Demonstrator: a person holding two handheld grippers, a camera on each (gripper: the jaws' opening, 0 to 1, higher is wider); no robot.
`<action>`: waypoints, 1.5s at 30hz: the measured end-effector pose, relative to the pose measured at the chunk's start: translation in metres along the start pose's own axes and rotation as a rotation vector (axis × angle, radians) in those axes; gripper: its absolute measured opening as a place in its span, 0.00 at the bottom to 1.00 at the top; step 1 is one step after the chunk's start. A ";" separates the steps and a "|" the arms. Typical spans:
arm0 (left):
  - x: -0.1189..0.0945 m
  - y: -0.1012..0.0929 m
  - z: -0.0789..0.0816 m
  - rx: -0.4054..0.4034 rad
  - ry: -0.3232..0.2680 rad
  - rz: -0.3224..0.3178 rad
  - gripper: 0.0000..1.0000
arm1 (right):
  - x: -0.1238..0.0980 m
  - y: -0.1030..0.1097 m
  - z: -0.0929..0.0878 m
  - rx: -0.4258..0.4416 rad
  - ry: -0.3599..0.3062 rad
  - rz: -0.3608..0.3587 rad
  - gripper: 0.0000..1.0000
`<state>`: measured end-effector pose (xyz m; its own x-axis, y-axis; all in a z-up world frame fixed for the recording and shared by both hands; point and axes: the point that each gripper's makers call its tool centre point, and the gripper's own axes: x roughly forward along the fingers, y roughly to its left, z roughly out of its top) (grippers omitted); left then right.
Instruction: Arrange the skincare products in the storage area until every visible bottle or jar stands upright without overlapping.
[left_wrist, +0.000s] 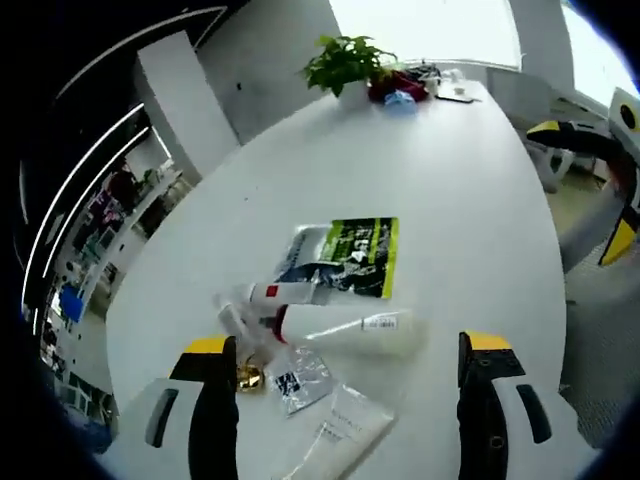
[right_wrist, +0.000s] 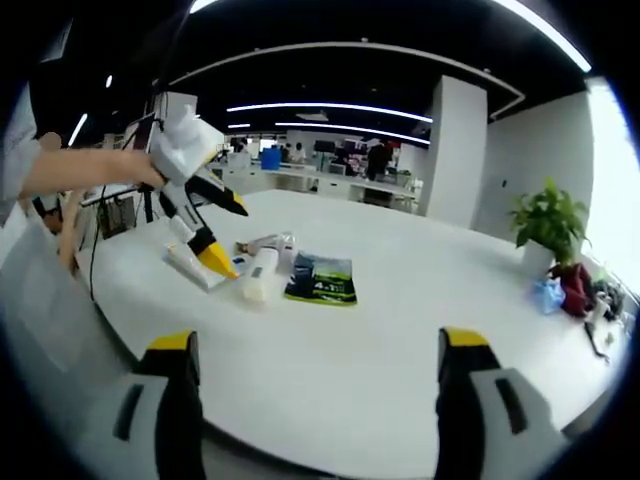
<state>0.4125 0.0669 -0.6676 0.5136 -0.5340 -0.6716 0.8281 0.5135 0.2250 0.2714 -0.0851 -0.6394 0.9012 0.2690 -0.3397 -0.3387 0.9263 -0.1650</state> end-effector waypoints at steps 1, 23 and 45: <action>0.004 0.000 0.001 -0.034 0.002 -0.003 0.89 | 0.000 0.000 0.000 0.000 0.001 0.001 0.99; 0.062 0.009 -0.029 -0.524 0.228 -0.084 0.68 | 0.000 0.000 -0.003 0.008 0.012 -0.001 0.96; 0.088 0.023 -0.037 -0.393 0.398 -0.062 0.50 | 0.001 -0.001 -0.003 0.022 0.011 -0.004 0.95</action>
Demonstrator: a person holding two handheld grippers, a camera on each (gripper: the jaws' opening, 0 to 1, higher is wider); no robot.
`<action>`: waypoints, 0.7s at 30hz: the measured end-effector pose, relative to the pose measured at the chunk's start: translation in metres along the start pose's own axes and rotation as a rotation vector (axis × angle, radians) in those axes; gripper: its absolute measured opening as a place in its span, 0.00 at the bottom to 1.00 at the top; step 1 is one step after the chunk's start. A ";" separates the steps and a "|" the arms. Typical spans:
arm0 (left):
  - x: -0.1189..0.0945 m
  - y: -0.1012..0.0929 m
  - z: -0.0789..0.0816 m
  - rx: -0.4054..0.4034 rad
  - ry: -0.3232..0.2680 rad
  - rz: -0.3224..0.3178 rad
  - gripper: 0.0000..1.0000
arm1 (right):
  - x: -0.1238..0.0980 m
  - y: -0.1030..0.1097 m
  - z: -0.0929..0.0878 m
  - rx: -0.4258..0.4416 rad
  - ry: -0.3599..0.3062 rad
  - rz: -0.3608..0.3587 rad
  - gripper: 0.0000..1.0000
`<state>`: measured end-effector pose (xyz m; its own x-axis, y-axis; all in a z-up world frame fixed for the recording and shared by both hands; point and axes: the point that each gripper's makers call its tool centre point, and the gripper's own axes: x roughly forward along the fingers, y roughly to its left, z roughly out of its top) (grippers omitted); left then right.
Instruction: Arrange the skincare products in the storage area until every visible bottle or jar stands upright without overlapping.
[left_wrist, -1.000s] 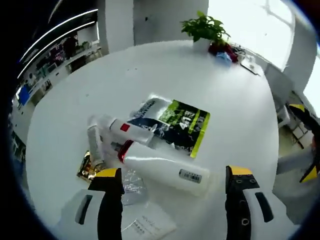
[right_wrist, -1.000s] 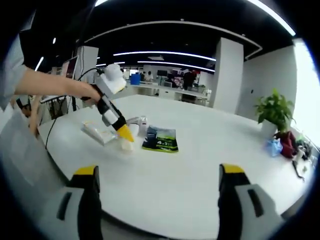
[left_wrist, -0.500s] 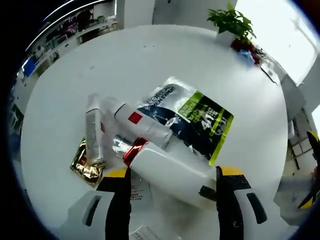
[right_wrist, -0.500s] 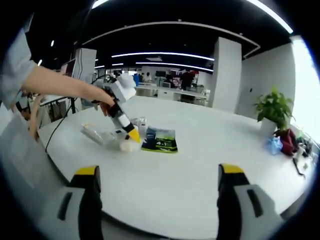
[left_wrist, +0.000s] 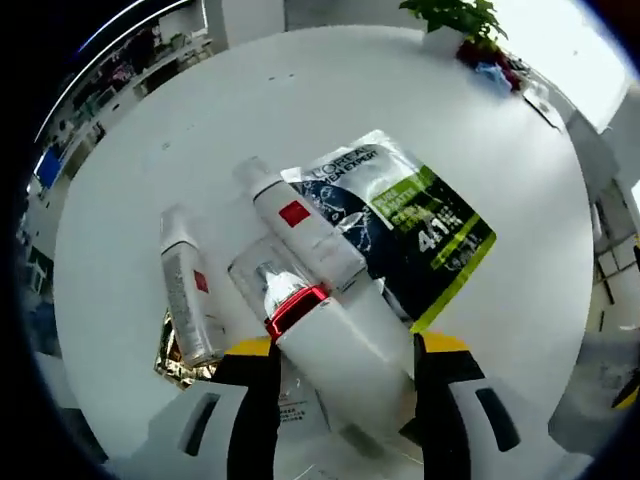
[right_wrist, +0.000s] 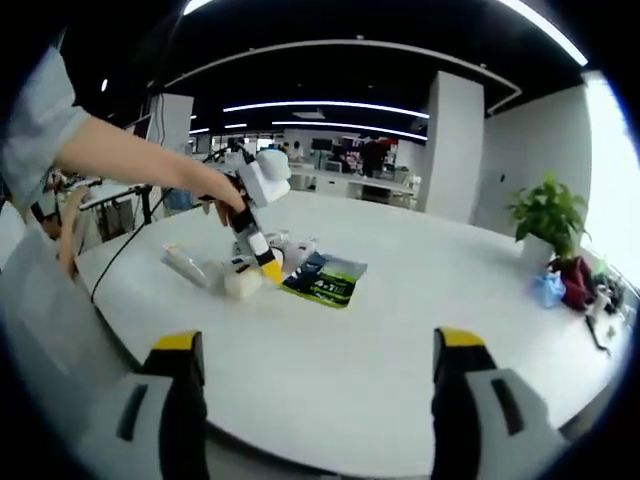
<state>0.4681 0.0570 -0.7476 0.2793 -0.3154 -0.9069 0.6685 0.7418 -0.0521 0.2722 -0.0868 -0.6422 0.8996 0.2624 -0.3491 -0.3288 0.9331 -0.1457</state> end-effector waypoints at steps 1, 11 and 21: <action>0.000 0.000 -0.001 0.011 0.006 -0.001 0.50 | 0.000 0.000 0.000 0.000 0.000 0.000 0.95; 0.000 0.001 -0.001 0.090 0.025 0.007 0.45 | 0.000 0.001 0.000 0.006 0.000 0.005 0.94; 0.000 0.006 0.002 0.070 0.017 0.014 0.38 | 0.000 0.002 0.000 0.005 0.002 0.012 0.93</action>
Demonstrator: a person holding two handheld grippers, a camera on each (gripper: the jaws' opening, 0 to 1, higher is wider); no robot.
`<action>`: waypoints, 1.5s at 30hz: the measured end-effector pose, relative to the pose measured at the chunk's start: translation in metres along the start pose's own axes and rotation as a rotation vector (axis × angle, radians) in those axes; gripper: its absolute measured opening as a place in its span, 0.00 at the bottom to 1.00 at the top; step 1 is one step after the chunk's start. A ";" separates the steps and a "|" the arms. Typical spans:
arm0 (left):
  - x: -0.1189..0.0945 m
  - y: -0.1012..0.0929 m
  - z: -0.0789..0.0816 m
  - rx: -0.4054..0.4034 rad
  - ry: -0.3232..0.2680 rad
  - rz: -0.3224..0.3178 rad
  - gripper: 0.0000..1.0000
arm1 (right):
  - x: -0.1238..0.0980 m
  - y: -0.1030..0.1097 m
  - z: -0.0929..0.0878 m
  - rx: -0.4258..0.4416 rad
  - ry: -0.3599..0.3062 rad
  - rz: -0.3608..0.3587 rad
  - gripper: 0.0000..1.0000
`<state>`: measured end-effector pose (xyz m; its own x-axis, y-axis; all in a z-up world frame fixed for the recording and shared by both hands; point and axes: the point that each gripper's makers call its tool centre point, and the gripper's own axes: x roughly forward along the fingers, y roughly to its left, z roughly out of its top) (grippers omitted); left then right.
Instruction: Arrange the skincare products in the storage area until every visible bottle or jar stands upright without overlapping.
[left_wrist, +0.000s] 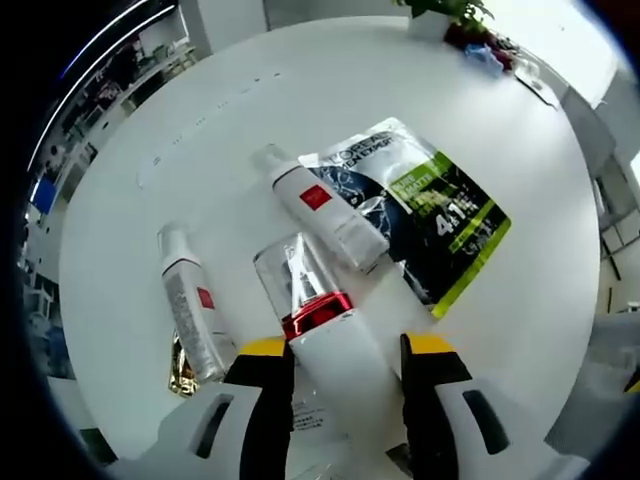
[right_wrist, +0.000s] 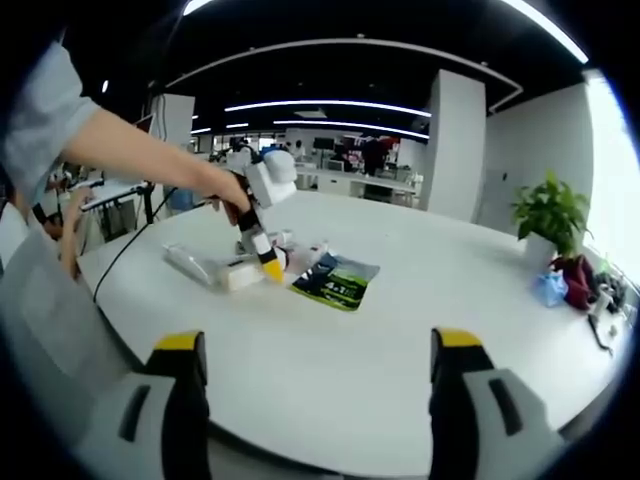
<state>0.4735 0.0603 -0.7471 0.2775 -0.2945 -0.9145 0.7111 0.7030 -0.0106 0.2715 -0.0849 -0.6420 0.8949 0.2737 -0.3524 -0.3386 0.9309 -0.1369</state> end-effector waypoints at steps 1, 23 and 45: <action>0.000 0.000 0.000 -0.002 -0.002 0.000 0.37 | 0.000 0.000 0.000 0.000 0.000 0.000 0.93; -0.007 0.000 0.013 -0.098 -0.239 0.017 0.25 | 0.000 -0.001 -0.001 -0.005 0.005 -0.001 0.91; -0.059 -0.028 0.027 -0.093 -0.492 -0.050 0.25 | 0.000 0.002 -0.003 -0.010 0.016 0.009 0.91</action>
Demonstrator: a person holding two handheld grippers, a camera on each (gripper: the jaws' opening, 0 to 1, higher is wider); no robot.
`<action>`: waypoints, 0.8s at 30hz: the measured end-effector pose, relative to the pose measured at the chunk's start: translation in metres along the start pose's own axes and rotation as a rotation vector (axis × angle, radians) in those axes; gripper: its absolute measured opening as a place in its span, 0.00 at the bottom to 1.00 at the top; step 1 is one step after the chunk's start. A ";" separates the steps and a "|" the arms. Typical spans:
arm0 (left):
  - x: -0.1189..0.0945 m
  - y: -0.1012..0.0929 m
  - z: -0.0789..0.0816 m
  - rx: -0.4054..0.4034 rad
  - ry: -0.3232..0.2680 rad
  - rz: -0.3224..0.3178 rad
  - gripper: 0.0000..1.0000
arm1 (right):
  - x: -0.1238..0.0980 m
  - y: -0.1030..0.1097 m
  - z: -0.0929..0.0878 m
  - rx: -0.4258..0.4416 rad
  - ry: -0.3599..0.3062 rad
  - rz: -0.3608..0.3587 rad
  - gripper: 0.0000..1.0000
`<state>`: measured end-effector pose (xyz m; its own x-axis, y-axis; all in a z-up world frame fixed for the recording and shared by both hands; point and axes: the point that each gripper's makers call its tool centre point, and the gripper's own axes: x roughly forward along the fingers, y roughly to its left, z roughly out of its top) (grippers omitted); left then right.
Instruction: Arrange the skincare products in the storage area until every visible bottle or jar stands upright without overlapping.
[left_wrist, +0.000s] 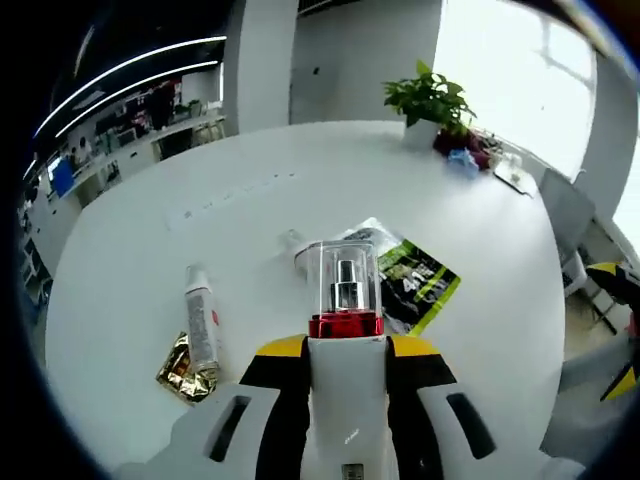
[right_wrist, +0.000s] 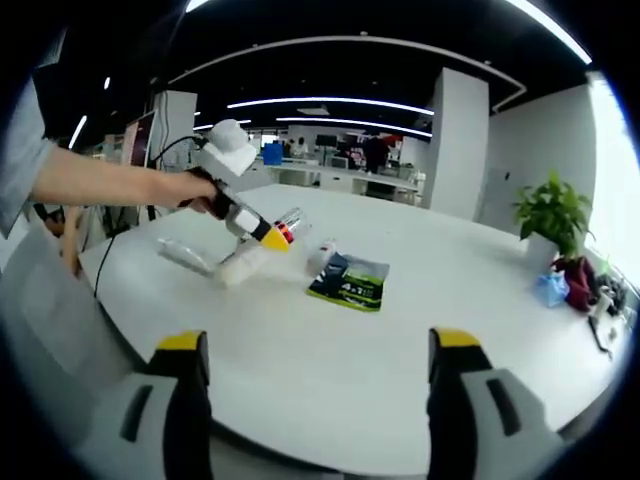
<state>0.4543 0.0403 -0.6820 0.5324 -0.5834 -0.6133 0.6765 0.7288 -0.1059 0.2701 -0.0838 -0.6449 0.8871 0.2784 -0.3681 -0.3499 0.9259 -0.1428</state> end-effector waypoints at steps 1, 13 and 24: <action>-0.002 -0.003 0.002 0.004 -0.007 -0.005 0.25 | 0.000 0.000 0.000 -0.001 0.001 0.000 0.91; 0.005 -0.045 0.031 0.003 -0.128 -0.103 0.24 | 0.000 0.001 0.000 -0.002 0.004 0.005 0.91; 0.022 -0.085 0.042 0.008 -0.176 -0.190 0.24 | 0.001 0.002 -0.002 -0.004 0.013 0.009 0.90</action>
<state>0.4296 -0.0497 -0.6534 0.4753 -0.7636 -0.4369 0.7764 0.5977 -0.2000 0.2697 -0.0826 -0.6470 0.8798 0.2838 -0.3814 -0.3594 0.9222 -0.1430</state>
